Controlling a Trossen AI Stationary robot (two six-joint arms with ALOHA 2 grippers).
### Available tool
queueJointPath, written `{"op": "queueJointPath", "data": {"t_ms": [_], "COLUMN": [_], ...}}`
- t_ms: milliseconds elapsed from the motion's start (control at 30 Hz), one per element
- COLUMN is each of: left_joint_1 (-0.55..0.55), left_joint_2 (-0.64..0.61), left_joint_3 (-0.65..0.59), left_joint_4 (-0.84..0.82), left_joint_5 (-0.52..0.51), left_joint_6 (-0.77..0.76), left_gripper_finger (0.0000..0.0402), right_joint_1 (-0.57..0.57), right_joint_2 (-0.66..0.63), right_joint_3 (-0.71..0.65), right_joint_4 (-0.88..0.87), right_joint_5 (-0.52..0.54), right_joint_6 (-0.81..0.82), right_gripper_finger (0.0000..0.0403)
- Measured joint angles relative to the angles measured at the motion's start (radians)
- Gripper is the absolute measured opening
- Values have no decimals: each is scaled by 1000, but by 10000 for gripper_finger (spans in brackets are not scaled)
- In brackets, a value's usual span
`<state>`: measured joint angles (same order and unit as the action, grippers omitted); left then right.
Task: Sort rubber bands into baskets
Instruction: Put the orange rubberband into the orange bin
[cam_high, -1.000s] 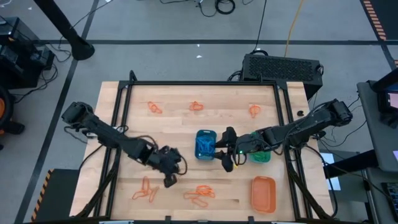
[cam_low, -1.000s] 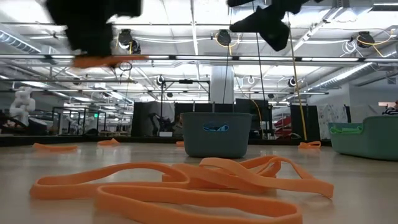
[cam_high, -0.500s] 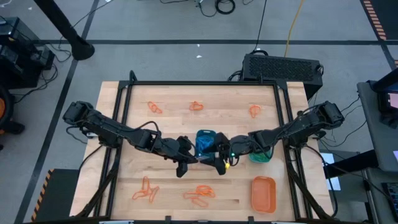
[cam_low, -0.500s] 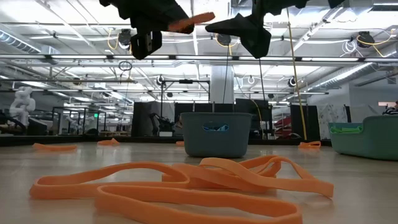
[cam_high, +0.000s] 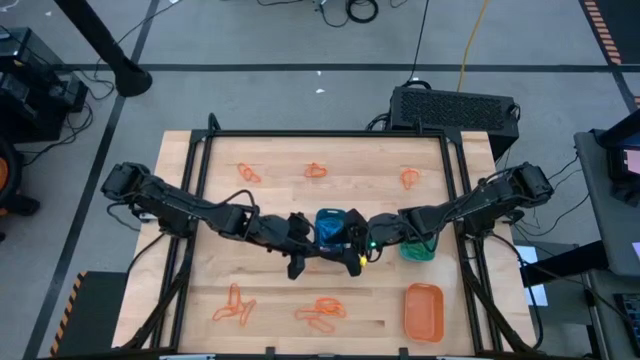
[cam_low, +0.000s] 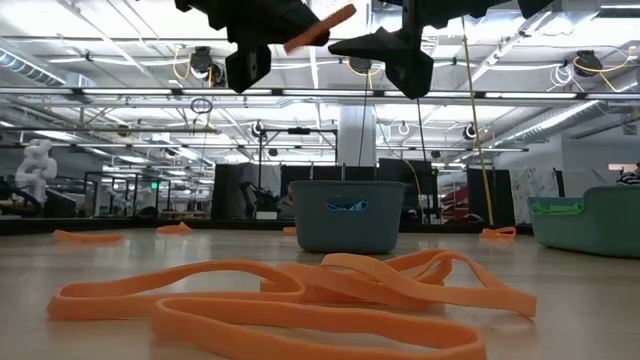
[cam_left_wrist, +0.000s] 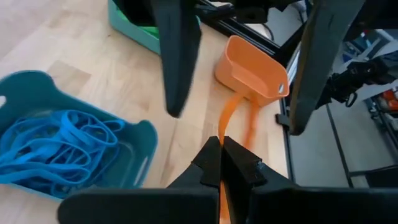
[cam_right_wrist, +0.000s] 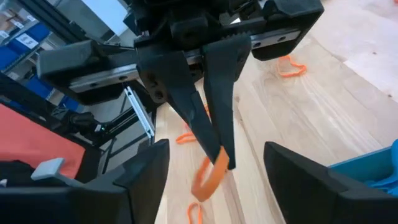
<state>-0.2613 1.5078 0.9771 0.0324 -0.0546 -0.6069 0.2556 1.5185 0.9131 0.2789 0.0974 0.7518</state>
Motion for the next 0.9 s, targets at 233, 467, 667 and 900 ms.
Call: {"op": "queueJointPath", "data": {"t_ms": [233,467,667,900], "left_joint_1": [7,7,7,7], "left_joint_2": [0,0,0,0], "left_joint_3": [0,0,0,0], "left_joint_4": [-1,-1,-6,-47], "left_joint_5": [-2,-2,-2,6], "left_joint_6": [11,12,12,12], "left_gripper_finger": [4,6,48,147], "right_joint_1": [-1,-2,-8,-12], "right_joint_2": [0,0,-1,-22], "right_joint_3": [0,0,0,0], "right_joint_4": [0,-29,-30,-46], "right_joint_5": [-12,-26,-18,-67], "right_joint_6": [7,4,-14,-7], "right_gripper_finger": [207,108,10,1]}}
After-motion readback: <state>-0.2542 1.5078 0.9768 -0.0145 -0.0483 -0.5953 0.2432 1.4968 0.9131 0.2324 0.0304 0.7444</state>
